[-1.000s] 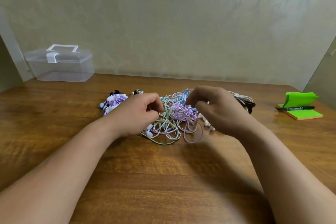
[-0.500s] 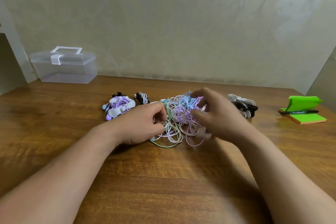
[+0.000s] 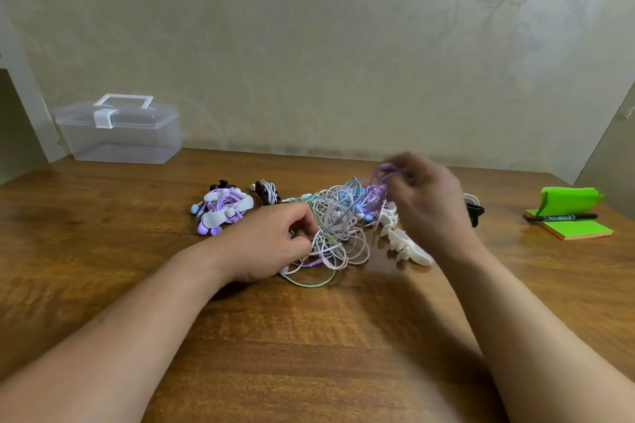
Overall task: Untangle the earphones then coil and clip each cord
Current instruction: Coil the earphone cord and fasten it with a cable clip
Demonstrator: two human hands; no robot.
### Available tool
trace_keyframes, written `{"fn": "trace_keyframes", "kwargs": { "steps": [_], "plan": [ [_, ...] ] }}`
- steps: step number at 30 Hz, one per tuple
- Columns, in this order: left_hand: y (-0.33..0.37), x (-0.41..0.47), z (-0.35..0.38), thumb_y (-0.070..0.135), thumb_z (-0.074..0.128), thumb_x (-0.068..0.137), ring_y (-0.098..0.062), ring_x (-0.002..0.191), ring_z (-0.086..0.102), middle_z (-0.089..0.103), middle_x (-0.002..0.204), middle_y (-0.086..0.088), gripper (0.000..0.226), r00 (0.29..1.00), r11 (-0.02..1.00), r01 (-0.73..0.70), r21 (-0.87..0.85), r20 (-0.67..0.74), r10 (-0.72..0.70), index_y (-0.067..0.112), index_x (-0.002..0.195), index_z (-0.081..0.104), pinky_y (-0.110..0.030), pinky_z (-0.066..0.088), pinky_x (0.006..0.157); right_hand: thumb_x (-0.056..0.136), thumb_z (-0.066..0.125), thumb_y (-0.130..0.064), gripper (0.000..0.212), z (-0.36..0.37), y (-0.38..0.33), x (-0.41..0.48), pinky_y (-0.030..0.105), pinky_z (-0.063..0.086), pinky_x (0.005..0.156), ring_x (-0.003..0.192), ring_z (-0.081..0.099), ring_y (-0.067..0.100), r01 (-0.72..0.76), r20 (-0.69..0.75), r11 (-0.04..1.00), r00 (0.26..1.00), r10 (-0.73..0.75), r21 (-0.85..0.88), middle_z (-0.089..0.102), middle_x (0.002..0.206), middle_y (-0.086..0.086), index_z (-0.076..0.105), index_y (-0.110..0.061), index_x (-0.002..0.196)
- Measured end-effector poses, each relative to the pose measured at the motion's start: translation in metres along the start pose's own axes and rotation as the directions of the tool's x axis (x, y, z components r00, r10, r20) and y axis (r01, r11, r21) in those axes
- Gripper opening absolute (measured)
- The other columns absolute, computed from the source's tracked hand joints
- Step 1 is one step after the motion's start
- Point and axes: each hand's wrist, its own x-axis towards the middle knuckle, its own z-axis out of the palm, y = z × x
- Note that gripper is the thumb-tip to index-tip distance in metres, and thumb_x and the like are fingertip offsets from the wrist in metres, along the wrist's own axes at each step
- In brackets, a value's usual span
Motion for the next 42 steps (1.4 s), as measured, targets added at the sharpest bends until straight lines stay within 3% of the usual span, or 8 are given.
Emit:
{"fn": "trace_keyframes", "kwargs": {
  "steps": [3, 8, 12, 18, 23, 27, 32, 42],
  "plan": [
    [0.0, 0.001, 0.003, 0.02, 0.058, 0.096, 0.0, 0.066, 0.05, 0.066, 0.094, 0.006, 0.019, 1.0, 1.0, -0.006, 0.007, -0.001, 0.006, 0.031, 0.11, 0.061, -0.019, 0.044, 0.064, 0.091, 0.054, -0.007, 0.028, -0.009, -0.003, 0.003, 0.04, 0.063, 0.067, 0.069, 0.074, 0.02, -0.002, -0.093, 0.993, 0.996, 0.013, 0.121, 0.074, 0.076, -0.008, 0.076, -0.025, 0.094],
    [-0.003, 0.004, 0.004, 0.03, 0.06, 0.093, -0.003, 0.077, 0.053, 0.056, 0.098, 0.011, 0.002, 0.999, 0.994, -0.021, 0.11, -0.038, 0.025, 0.032, 0.094, 0.06, -0.033, 0.051, 0.079, 0.092, 0.043, 0.003, 0.029, -0.011, -0.014, 0.004, 0.022, 0.042, 0.045, 0.05, 0.063, 0.014, -0.05, -0.172, 0.888, 0.974, 0.144, 0.457, 0.069, 0.07, 0.015, 0.068, -0.01, 0.099],
    [-0.006, 0.004, 0.001, 0.032, 0.064, 0.092, -0.007, 0.087, 0.052, 0.051, 0.099, 0.011, 0.013, 0.997, 0.981, -0.019, 0.194, -0.07, 0.033, 0.03, 0.081, 0.057, -0.04, 0.05, 0.087, 0.092, 0.038, 0.004, 0.03, -0.016, -0.02, 0.004, 0.021, 0.033, 0.044, 0.059, 0.061, 0.027, -0.094, -0.19, 0.764, 0.943, 0.275, 0.638, 0.059, 0.054, 0.004, 0.062, -0.012, 0.098],
    [-0.001, 0.009, 0.002, 0.052, 0.043, 0.085, -0.007, 0.111, 0.045, 0.048, 0.116, 0.019, 0.047, 0.958, 0.991, -0.107, 0.084, -0.256, 0.126, 0.033, 0.124, 0.063, -0.035, 0.038, 0.096, 0.095, 0.036, 0.004, 0.029, -0.015, -0.029, 0.002, 0.024, 0.03, 0.045, 0.071, 0.048, 0.031, -0.108, -0.144, 0.69, 0.944, 0.298, 0.716, 0.059, 0.049, 0.001, 0.059, -0.013, 0.098],
    [0.017, 0.024, 0.023, 0.066, 0.058, 0.093, -0.007, 0.098, 0.049, 0.056, 0.092, 0.02, 0.039, 0.938, 0.882, -0.218, 0.419, -0.158, 0.307, 0.04, 0.12, 0.071, -0.037, 0.034, 0.092, 0.097, 0.038, 0.004, 0.025, -0.014, -0.035, -0.003, 0.024, 0.032, 0.047, 0.069, 0.055, 0.033, -0.096, -0.09, 0.661, 0.966, 0.242, 0.745, 0.059, 0.053, 0.005, 0.059, -0.011, 0.1],
    [0.027, 0.035, 0.022, 0.031, 0.065, 0.101, -0.013, 0.075, 0.065, 0.073, 0.079, 0.006, 0.015, 0.939, 0.97, -0.224, -0.099, -0.288, 0.187, 0.022, 0.099, 0.077, -0.03, 0.048, 0.072, 0.101, 0.04, 0.002, 0.024, -0.008, -0.038, -0.008, 0.02, 0.037, 0.045, 0.07, 0.07, 0.032, -0.111, -0.043, 0.673, 0.977, 0.208, 0.732, 0.053, 0.065, 0.005, 0.059, -0.012, 0.102],
    [0.03, 0.032, 0.004, 0.017, 0.057, 0.104, -0.015, 0.065, 0.059, 0.071, 0.081, -0.007, 0.018, 0.911, 0.694, -0.34, -0.634, -0.406, 0.075, 0.008, 0.106, 0.073, -0.022, 0.053, 0.066, 0.103, 0.039, -0.001, 0.023, -0.006, -0.031, -0.009, 0.023, 0.042, 0.047, 0.07, 0.069, 0.029, -0.132, -0.008, 0.732, 0.983, 0.185, 0.669, 0.062, 0.056, 0.001, 0.058, -0.013, 0.099],
    [0.032, 0.025, -0.008, 0.031, 0.062, 0.099, -0.01, 0.083, 0.063, 0.073, 0.09, 0.006, 0.017, 0.893, 0.597, -0.397, -0.697, -0.444, 0.075, 0.018, 0.1, 0.073, -0.02, 0.05, 0.076, 0.102, 0.044, -0.003, 0.023, -0.001, -0.027, -0.011, 0.027, 0.05, 0.053, 0.065, 0.074, 0.027, -0.152, 0.028, 0.806, 0.986, 0.166, 0.572, 0.066, 0.086, 0.011, 0.066, -0.009, 0.108]
  ]
}}
